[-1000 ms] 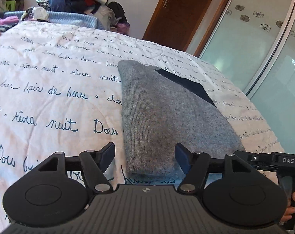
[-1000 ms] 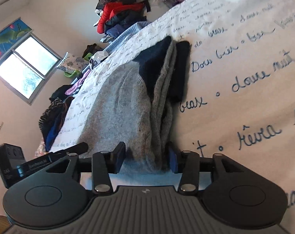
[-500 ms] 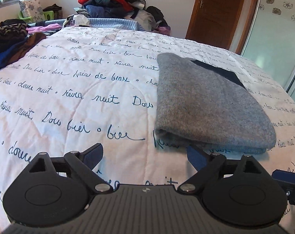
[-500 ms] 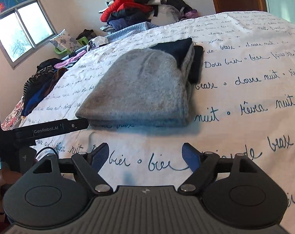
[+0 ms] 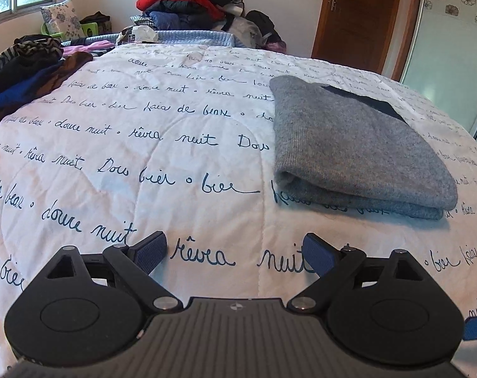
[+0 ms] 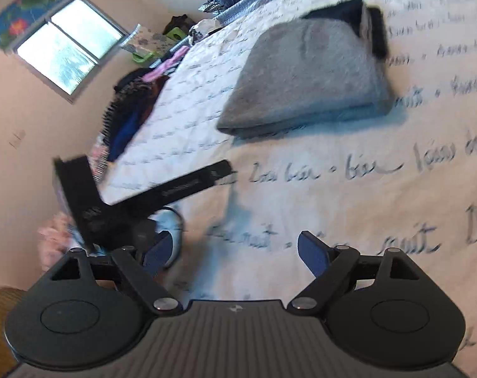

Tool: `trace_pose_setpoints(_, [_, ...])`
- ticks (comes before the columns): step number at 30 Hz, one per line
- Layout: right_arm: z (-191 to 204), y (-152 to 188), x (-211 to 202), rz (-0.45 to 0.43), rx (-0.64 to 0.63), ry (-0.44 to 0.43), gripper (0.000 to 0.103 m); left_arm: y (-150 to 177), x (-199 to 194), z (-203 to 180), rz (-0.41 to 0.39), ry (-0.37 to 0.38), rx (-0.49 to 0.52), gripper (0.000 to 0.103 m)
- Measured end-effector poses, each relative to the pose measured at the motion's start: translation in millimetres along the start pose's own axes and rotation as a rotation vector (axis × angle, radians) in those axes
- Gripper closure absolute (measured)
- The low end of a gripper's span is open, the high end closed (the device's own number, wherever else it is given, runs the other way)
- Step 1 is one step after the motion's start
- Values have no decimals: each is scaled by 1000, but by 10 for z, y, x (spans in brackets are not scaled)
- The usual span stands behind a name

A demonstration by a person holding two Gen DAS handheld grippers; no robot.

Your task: Fold small clothes

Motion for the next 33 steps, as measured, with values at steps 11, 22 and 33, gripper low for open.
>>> trace_pose_setpoints(11, [-198,-282,114,-368,-280,506,11,54,17,13,-17,-60,15,9])
trace_pose_setpoints(22, [-429,-412,286,-423,-315,622,11,129,-21,5,-40,-82,53,9])
trace_pose_setpoints(33, [-455,-443,245,-434,-327,611,7,124,-57,-8,-58,-115,44,7])
Point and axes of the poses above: each gripper's, at about its wrist camera, not at the fingertips, and x roughly the way its jaws point, z to its left, y to its underside, the point moved 7 cm from there along x, roughly the way its jaws point, and after that the axes turned 11 degrees about x, right-handed, at the moved point
